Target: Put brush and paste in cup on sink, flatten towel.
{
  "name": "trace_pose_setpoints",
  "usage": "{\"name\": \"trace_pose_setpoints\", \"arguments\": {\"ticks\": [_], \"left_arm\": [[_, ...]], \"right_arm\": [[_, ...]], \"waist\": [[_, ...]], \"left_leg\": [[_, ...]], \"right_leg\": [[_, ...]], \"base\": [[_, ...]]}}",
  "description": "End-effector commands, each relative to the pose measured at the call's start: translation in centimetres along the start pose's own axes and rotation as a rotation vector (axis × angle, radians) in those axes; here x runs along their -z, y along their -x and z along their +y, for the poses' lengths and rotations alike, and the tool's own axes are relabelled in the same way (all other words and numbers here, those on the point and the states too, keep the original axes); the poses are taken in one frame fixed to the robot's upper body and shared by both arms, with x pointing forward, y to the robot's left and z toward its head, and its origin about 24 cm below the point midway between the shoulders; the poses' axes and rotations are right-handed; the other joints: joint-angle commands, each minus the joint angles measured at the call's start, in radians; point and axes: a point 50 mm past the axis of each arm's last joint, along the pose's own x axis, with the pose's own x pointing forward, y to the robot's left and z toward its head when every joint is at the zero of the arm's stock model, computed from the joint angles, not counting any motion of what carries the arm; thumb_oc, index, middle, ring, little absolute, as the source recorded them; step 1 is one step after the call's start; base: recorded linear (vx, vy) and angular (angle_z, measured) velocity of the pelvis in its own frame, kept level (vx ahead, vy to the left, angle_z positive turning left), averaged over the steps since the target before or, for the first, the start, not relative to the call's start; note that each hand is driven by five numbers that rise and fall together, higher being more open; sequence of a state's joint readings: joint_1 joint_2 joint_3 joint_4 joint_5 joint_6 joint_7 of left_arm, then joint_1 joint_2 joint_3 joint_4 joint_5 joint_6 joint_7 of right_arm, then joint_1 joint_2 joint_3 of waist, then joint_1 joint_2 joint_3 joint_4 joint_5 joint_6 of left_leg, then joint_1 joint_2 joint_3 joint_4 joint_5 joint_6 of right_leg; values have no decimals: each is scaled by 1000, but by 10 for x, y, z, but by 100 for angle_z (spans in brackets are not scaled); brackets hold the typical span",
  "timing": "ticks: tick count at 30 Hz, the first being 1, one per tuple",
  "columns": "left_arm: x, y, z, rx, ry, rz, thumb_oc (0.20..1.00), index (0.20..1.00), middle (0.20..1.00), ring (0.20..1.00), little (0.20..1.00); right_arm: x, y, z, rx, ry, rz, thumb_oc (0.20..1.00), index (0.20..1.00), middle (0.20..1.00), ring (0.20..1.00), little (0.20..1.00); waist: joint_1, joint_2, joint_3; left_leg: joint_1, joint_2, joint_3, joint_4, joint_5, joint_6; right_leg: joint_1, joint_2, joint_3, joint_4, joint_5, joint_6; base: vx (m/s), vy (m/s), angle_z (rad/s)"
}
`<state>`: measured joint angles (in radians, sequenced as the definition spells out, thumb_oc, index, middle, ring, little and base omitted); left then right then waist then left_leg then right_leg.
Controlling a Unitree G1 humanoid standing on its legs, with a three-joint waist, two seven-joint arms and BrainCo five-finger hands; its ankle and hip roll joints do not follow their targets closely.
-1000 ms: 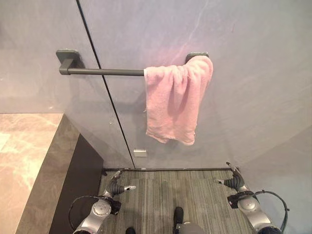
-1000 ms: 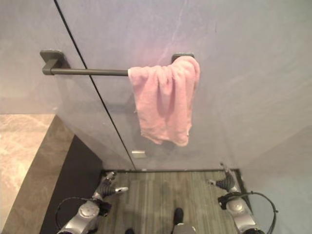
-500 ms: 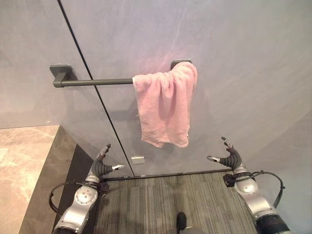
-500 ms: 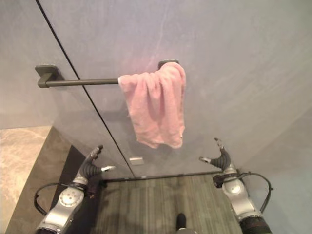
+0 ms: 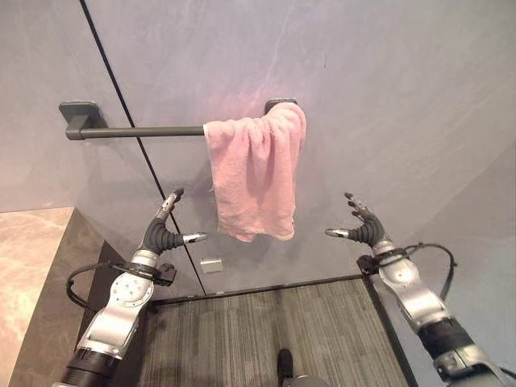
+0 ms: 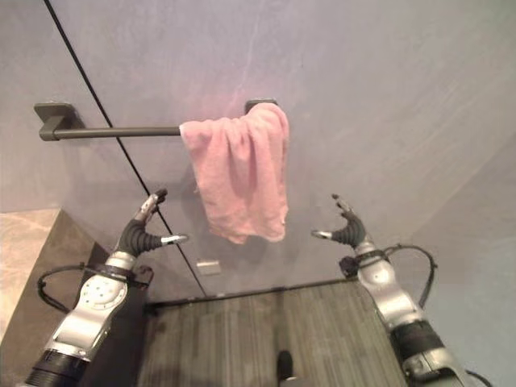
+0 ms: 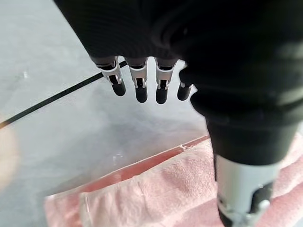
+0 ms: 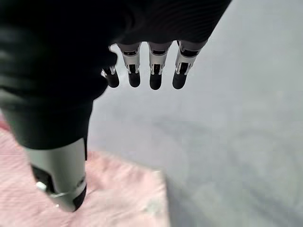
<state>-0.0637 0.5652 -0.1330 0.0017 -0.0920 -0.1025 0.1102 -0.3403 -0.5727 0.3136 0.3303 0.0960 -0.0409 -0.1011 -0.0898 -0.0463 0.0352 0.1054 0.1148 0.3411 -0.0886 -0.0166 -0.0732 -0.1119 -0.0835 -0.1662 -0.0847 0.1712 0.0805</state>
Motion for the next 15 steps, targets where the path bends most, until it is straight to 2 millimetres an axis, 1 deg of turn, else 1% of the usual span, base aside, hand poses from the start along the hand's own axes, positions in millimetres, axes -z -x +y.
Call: {"name": "trace_pose_setpoints", "arguments": {"ticks": [1, 3, 6, 7, 10, 12, 13, 15], "left_arm": [[-25, -12, 14, 4, -38, -128, 1000, 1000, 1000, 1000, 1000], [-33, -17, 12, 20, -40, -159, 1000, 1000, 1000, 1000, 1000], [-40, -23, 9, 31, -44, -189, 1000, 1000, 1000, 1000, 1000], [-40, -23, 9, 31, -44, -189, 1000, 1000, 1000, 1000, 1000], [-43, -28, 7, 31, -34, -198, 1000, 1000, 1000, 1000, 1000], [-48, -31, 6, 32, -29, -216, 1000, 1000, 1000, 1000, 1000], [-51, -33, 5, 34, -28, -229, 1000, 1000, 1000, 1000, 1000], [-53, -34, 5, 34, -30, -235, 1000, 1000, 1000, 1000, 1000]], "right_arm": [[-24, -21, -14, 8, -19, -60, 1000, 1000, 1000, 1000, 1000], [-31, -28, -14, -11, -22, -69, 1000, 1000, 1000, 1000, 1000], [-33, -39, -12, -28, -59, -38, 1000, 1000, 1000, 1000, 1000], [-33, -39, -12, -28, -59, -39, 1000, 1000, 1000, 1000, 1000], [-37, -49, -10, -43, -99, -7, 1000, 1000, 1000, 1000, 1000], [-41, -58, -8, -65, -114, 14, 1000, 1000, 1000, 1000, 1000], [-44, -62, -4, -88, -129, 27, 1000, 1000, 1000, 1000, 1000], [-48, -65, -3, -105, -124, 24, 1000, 1000, 1000, 1000, 1000]], "waist": [[24, -46, -5], [27, -49, 4], [33, -53, 9], [33, -53, 9], [37, -57, 9], [40, -62, 9], [42, -65, 8], [42, -66, 7]], "left_leg": [[5, 25, -30, 1, 13, -23], [-7, 26, -35, 1, 17, -25], [-20, 27, -39, 1, 22, -27], [-21, 27, -39, 1, 22, -27], [-28, 29, -42, 1, 24, -28], [-31, 30, -44, 1, 25, -29], [-29, 30, -44, 1, 25, -29], [-28, 30, -44, 1, 24, -29]], "right_leg": [[20, -61, 60, -3, 0, 116], [13, -62, 58, -3, 4, 116], [4, -62, 54, -3, 4, 114], [4, -62, 54, -3, 4, 114], [0, -63, 48, -3, 3, 113], [-2, -63, 48, -3, 6, 113], [-1, -62, 49, -3, 6, 113], [1, -62, 48, -3, 6, 112]], "base": [[0, 0, 0], [-39, 12, 1], [-24, 9, 6], [0, 0, 0], [0, 0, 0], [0, 0, 0], [-7, 4, 5], [-2, 2, 2]]}}
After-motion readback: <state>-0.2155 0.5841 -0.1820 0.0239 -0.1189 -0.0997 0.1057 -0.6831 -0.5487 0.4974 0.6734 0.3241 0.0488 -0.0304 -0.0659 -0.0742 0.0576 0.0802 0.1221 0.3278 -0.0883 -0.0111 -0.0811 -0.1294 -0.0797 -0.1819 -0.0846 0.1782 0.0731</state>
